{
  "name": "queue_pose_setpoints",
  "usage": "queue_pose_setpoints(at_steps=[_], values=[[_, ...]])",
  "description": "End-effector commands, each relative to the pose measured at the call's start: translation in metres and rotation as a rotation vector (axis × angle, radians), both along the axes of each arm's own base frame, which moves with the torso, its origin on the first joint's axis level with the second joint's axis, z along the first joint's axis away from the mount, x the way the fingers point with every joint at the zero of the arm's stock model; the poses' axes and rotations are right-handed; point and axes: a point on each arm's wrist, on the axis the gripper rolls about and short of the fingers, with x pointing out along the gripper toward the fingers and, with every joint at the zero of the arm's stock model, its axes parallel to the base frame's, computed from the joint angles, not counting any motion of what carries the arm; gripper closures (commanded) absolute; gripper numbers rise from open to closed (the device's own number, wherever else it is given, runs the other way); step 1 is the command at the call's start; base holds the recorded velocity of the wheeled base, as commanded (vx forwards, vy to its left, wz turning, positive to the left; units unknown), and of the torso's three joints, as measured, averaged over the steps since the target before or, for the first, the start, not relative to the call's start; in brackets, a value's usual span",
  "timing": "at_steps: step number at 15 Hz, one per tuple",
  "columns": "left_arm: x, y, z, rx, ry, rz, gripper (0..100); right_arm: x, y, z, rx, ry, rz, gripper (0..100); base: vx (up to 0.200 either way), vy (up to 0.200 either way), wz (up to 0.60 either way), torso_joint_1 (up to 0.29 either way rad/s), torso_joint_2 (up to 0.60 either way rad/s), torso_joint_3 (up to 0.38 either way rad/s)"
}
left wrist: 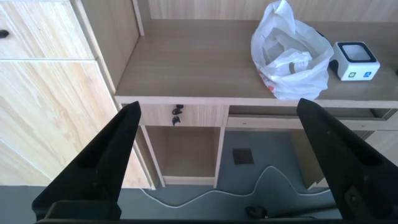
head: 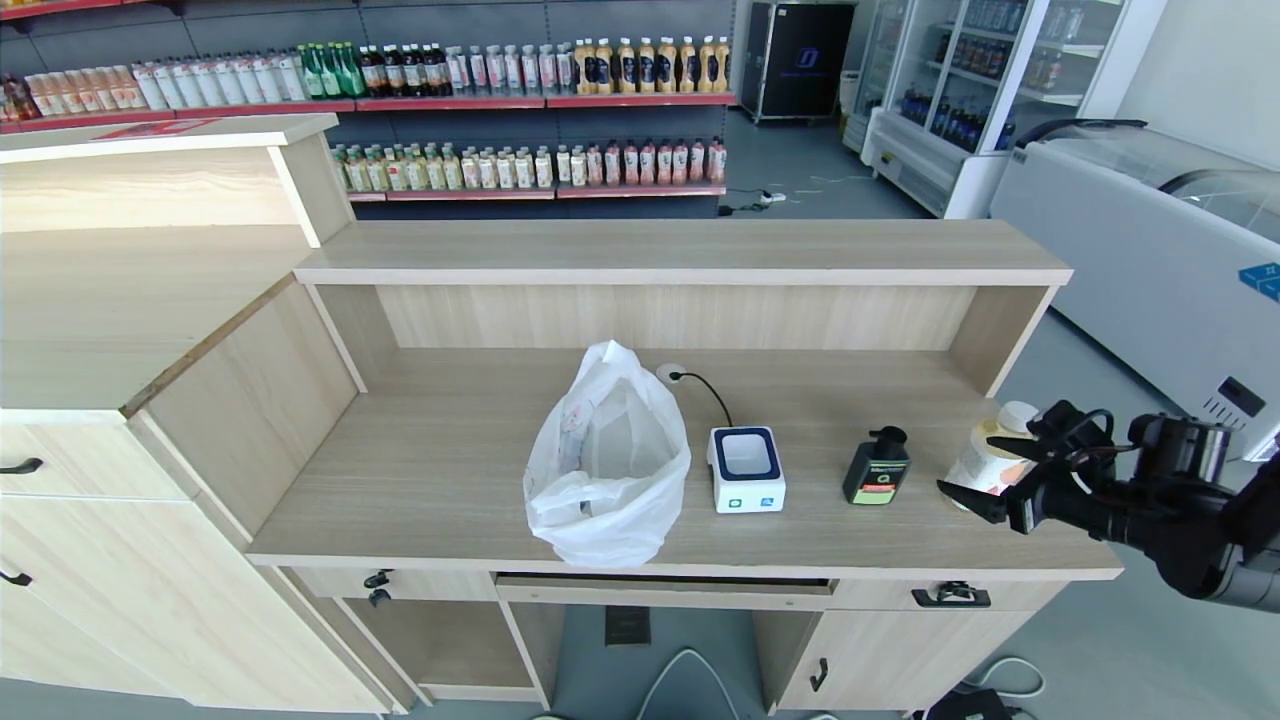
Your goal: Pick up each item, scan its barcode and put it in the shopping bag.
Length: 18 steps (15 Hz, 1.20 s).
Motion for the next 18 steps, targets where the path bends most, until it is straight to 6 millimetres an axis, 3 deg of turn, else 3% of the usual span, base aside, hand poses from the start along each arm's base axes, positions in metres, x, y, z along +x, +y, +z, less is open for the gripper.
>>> queue_pose_setpoints(at_steps=[1,8,18], values=[[0.000,0.000,0.000,0.000,0.000,0.000,0,0.008,-0.001,-0.011,0.004,0.006,0.018,0,0.000,0.000,0.00,0.000,0.00,0.000],[0.000,0.000,0.000,0.000,0.000,0.000,0,0.039,0.000,-0.027,-0.014,-0.051,0.105,0,0.000,0.000,0.00,0.000,0.00,0.000],[0.000,0.000,0.000,0.000,0.000,0.000,0,0.076,0.028,-0.054,-0.051,-0.082,0.201,0,0.000,0.000,0.00,0.000,0.00,0.000]])
